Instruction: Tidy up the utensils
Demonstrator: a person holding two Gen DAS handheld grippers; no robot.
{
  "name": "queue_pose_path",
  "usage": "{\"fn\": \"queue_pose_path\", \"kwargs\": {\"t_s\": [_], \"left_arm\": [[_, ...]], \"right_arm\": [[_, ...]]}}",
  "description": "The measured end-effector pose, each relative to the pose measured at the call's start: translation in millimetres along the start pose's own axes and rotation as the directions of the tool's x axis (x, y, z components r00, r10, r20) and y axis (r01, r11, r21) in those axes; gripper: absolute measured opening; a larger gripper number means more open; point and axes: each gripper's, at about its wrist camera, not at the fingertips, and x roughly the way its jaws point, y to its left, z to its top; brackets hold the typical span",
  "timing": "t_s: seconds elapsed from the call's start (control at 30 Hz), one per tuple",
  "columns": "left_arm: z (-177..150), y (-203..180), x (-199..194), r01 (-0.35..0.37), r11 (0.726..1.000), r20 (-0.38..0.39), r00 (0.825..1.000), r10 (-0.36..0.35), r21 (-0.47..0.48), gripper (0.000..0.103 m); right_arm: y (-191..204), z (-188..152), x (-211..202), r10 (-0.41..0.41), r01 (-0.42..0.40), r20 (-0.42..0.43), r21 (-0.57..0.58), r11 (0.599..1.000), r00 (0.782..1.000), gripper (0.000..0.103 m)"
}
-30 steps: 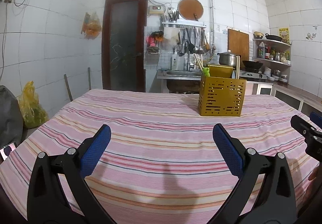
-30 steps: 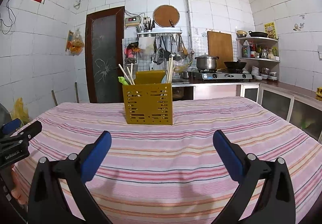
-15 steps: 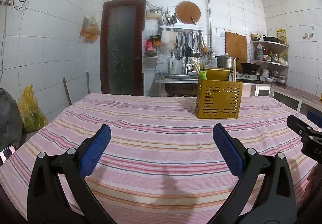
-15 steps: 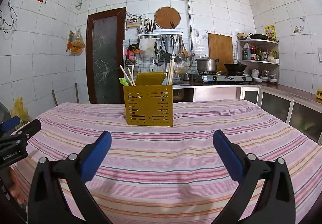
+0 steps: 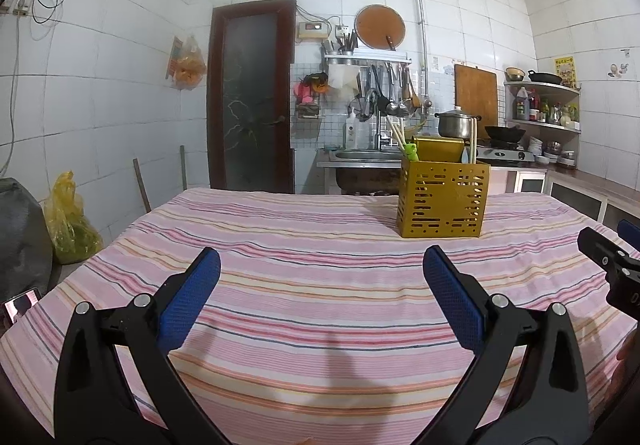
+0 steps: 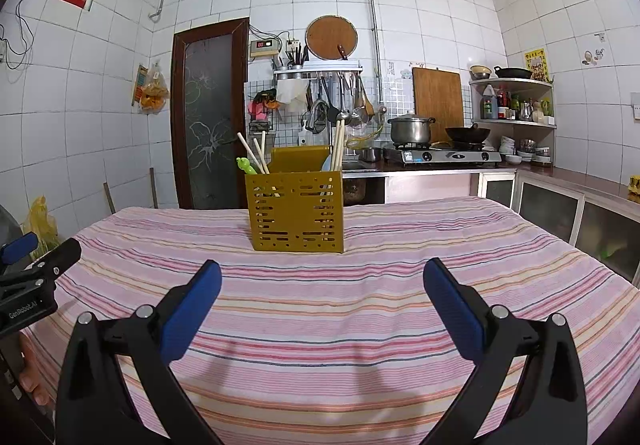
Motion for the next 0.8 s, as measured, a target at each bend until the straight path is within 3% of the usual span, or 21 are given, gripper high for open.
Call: {"fn": "queue_pose_path", "kwargs": {"t_s": [0.8], "left_arm": [[-0.9,-0.1,-8.0,-0.003,1.0,0.023,1.0,0.003,-0.001,0.098]], "right_arm": [[-1.3,1.3,-1.4,-0.001,0.001,0.002,0.005,1.0,1.0,0.099]]}}
